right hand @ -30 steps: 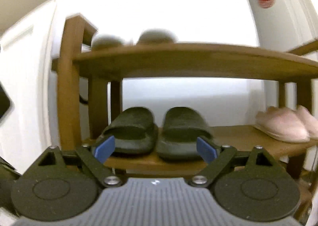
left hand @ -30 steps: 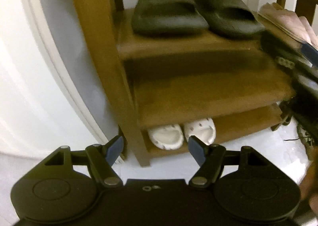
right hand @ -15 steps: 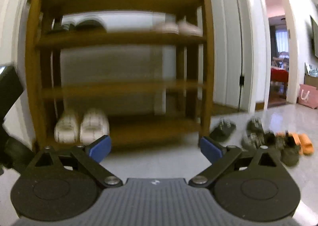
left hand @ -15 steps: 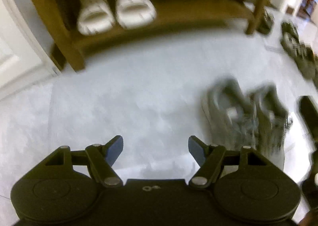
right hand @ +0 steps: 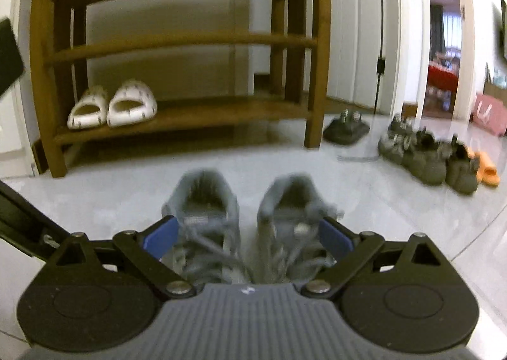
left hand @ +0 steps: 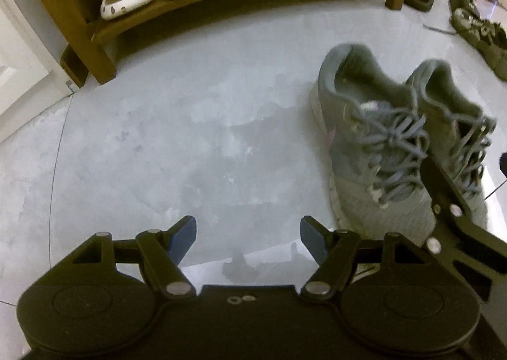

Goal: Organize scattered shoes
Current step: 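Move the right tool to the grey sneakers and grasp both heels, then lift the grey sneakers onto the middle rack shelf and open the right tool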

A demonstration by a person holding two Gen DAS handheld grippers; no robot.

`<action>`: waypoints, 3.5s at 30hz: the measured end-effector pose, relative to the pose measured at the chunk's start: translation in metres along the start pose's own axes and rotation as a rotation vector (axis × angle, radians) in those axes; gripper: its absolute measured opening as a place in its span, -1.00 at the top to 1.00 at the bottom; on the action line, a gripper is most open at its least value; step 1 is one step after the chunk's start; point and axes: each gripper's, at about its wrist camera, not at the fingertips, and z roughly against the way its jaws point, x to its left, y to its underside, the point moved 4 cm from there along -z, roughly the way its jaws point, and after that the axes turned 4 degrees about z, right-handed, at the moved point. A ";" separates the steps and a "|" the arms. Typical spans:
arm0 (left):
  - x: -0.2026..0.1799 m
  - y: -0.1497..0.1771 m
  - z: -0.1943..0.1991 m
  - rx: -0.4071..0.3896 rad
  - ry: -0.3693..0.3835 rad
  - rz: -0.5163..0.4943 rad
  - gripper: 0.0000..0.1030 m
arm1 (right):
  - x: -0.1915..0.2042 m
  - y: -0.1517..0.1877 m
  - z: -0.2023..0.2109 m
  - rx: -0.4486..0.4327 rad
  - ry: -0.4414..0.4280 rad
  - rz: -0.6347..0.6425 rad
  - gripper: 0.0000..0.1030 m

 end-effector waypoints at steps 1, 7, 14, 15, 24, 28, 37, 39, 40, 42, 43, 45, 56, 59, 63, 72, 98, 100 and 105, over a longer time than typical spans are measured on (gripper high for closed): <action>0.000 0.001 -0.003 0.008 -0.004 -0.001 -0.42 | 0.000 0.004 -0.004 0.010 -0.005 0.003 -0.88; 0.001 -0.001 -0.016 0.038 -0.009 0.006 -0.42 | 0.001 0.017 -0.031 0.064 -0.011 0.007 -0.88; -0.005 -0.004 -0.020 0.048 0.005 -0.015 -0.42 | 0.001 0.025 -0.056 0.062 0.025 -0.044 -0.85; -0.004 -0.004 -0.020 0.050 0.006 -0.014 -0.42 | 0.002 0.025 -0.057 0.050 0.031 -0.050 -0.84; -0.005 -0.006 -0.024 0.060 0.017 -0.005 -0.42 | -0.007 0.023 -0.053 -0.009 0.073 -0.094 0.32; -0.008 -0.008 -0.019 0.052 0.028 -0.006 -0.42 | -0.009 0.022 -0.049 -0.020 0.062 -0.107 0.42; -0.009 -0.023 -0.004 0.027 0.016 -0.012 -0.42 | -0.013 0.004 -0.042 -0.057 0.034 -0.172 0.50; -0.008 -0.025 -0.001 0.017 0.017 -0.013 -0.42 | -0.013 -0.002 -0.040 -0.070 0.023 -0.182 0.52; -0.007 -0.027 0.001 0.010 0.017 -0.010 -0.42 | -0.012 -0.005 -0.039 -0.076 0.021 -0.183 0.53; -0.004 -0.030 0.004 0.005 0.019 -0.002 -0.42 | -0.011 -0.011 -0.036 -0.087 0.019 -0.178 0.53; -0.002 -0.032 0.006 0.004 0.021 0.003 -0.42 | -0.011 -0.014 -0.034 -0.090 0.016 -0.174 0.53; 0.000 -0.035 0.009 -0.002 0.023 0.008 -0.42 | -0.009 -0.018 -0.032 -0.092 0.009 -0.165 0.54; 0.003 -0.032 0.004 0.003 0.016 -0.005 -0.42 | -0.004 0.014 -0.033 -0.065 0.009 -0.137 0.54; 0.004 -0.028 -0.002 0.005 0.012 -0.013 -0.42 | -0.004 0.029 -0.033 -0.077 0.009 -0.140 0.53; 0.003 -0.020 -0.007 0.014 -0.004 -0.032 -0.42 | -0.001 0.034 -0.033 -0.110 0.015 -0.154 0.21; -0.006 -0.016 -0.010 0.010 0.001 -0.052 -0.42 | 0.001 0.032 -0.047 -0.121 0.026 -0.129 0.20; 0.034 -0.073 0.039 -0.059 0.005 0.030 -0.42 | -0.003 -0.076 -0.002 -0.237 -0.015 -0.214 0.58; 0.040 -0.089 0.056 -0.072 0.011 0.033 -0.42 | -0.004 -0.105 0.005 -0.273 -0.028 -0.213 0.58; 0.054 -0.120 0.088 -0.119 0.029 0.057 -0.42 | -0.002 -0.174 0.009 -0.327 -0.069 -0.207 0.58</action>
